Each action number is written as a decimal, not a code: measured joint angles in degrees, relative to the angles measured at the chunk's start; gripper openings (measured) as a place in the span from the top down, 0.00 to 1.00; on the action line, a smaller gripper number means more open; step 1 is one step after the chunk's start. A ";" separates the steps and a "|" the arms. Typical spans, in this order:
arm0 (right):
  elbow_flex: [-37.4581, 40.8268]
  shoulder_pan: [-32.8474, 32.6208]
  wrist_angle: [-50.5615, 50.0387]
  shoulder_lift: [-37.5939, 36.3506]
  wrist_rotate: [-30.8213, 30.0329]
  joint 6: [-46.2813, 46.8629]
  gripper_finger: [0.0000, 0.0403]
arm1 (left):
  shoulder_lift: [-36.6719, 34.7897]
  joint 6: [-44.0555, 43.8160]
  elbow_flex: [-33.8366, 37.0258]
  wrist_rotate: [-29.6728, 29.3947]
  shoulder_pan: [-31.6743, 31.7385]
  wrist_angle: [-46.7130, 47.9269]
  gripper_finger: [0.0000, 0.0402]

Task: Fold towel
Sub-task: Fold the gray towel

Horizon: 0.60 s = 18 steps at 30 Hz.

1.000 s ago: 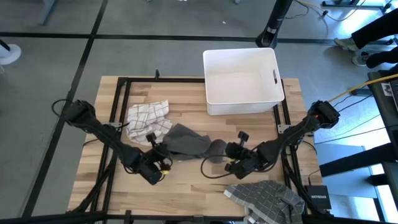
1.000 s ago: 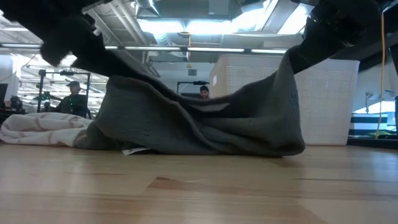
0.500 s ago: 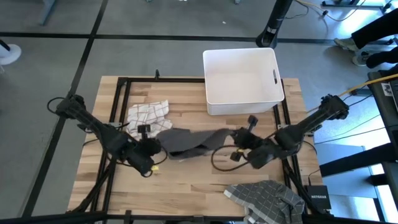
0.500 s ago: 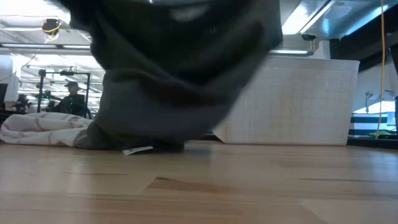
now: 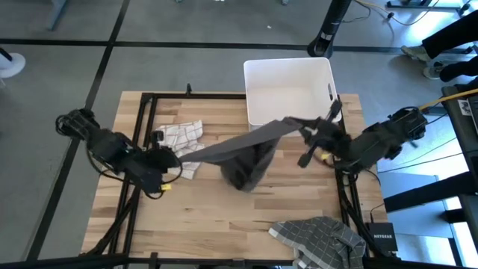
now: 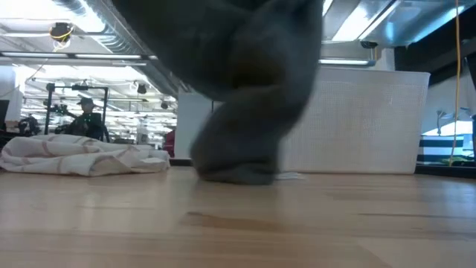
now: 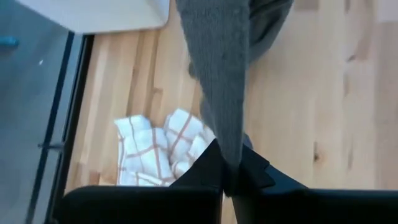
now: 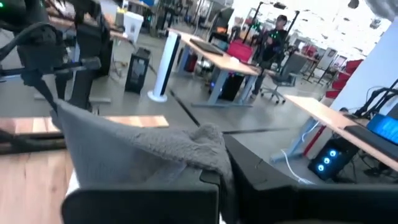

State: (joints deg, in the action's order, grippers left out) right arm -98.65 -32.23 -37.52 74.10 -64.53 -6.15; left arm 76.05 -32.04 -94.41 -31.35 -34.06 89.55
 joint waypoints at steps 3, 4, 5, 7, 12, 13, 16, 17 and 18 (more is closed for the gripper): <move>-3.31 0.00 0.04 -0.02 0.02 -0.79 0.98 | -0.79 1.61 -4.27 0.00 0.00 -0.15 0.99; -4.10 0.00 0.11 -0.02 0.02 -1.40 0.98 | -1.12 2.40 -5.75 0.00 0.00 -0.04 0.99; -4.78 0.00 0.09 -0.02 0.01 -1.88 0.98 | -1.48 2.84 -7.20 0.00 0.00 -0.02 0.99; -5.64 0.00 0.12 -0.02 -0.01 -2.59 0.98 | -1.97 4.20 -10.05 -0.25 0.00 -0.04 0.99; -5.72 0.61 -0.31 0.13 -1.79 -4.56 0.98 | -3.33 7.10 -16.67 -5.83 -0.01 -0.30 0.99; -5.69 0.97 -0.24 0.28 -1.85 -4.74 0.98 | -3.69 8.19 -17.79 -7.52 -0.01 -0.66 0.99; -5.60 1.98 -0.15 0.39 -1.86 -5.36 0.98 | -4.58 12.15 -20.68 -13.10 0.00 -3.60 0.99; -5.60 2.39 0.11 0.39 -1.88 -6.13 0.98 | -4.84 13.87 -21.60 -14.86 0.00 -5.25 0.99; -5.60 2.88 0.57 0.39 -1.88 -6.80 0.98 | -5.01 15.71 -22.51 -16.61 0.00 -7.01 0.99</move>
State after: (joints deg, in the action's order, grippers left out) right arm -104.25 -29.35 -36.95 74.50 -66.41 -12.95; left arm 71.04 -16.33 -116.92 -47.97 -34.06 82.54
